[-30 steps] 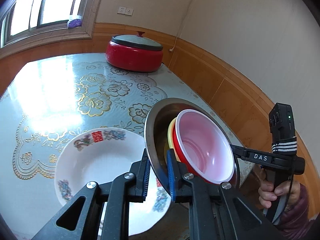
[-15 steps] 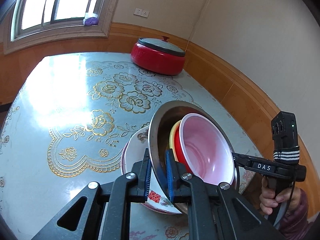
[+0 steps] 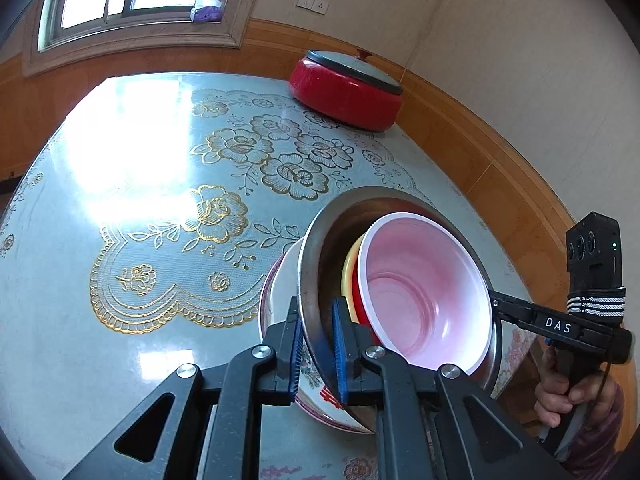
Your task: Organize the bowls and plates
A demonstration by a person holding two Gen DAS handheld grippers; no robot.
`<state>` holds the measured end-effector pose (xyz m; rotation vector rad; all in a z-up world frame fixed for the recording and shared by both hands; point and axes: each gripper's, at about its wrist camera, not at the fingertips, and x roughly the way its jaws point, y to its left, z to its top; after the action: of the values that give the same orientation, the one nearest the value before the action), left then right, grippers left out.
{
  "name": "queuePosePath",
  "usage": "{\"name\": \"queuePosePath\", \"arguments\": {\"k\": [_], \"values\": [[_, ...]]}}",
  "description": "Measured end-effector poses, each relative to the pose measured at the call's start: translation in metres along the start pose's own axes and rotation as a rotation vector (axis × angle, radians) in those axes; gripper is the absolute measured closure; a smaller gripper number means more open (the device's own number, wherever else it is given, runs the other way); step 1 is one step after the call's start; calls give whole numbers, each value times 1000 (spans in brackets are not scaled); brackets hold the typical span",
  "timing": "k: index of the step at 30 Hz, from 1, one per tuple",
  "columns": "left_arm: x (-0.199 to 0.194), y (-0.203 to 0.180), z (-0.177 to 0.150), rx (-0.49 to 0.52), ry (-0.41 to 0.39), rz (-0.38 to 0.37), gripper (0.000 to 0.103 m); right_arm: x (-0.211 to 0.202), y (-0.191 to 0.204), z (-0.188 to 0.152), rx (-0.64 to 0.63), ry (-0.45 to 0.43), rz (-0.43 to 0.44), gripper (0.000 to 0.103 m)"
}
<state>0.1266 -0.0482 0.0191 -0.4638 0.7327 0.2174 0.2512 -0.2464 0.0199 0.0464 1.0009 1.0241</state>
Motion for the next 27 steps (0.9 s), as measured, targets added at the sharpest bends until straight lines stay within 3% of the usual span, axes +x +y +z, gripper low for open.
{"name": "queuePosePath", "arguments": {"k": [10,18,27], "values": [[36,9,12,91,116,-62,89,20,-10,-14,122,1,-133,91],[42,16,17,158,155,-152,88,18,-3,-26,192,-59,-230,92],[49,15,18,200,188,-188,86,11,3,-28,236,-99,-293,92]]}}
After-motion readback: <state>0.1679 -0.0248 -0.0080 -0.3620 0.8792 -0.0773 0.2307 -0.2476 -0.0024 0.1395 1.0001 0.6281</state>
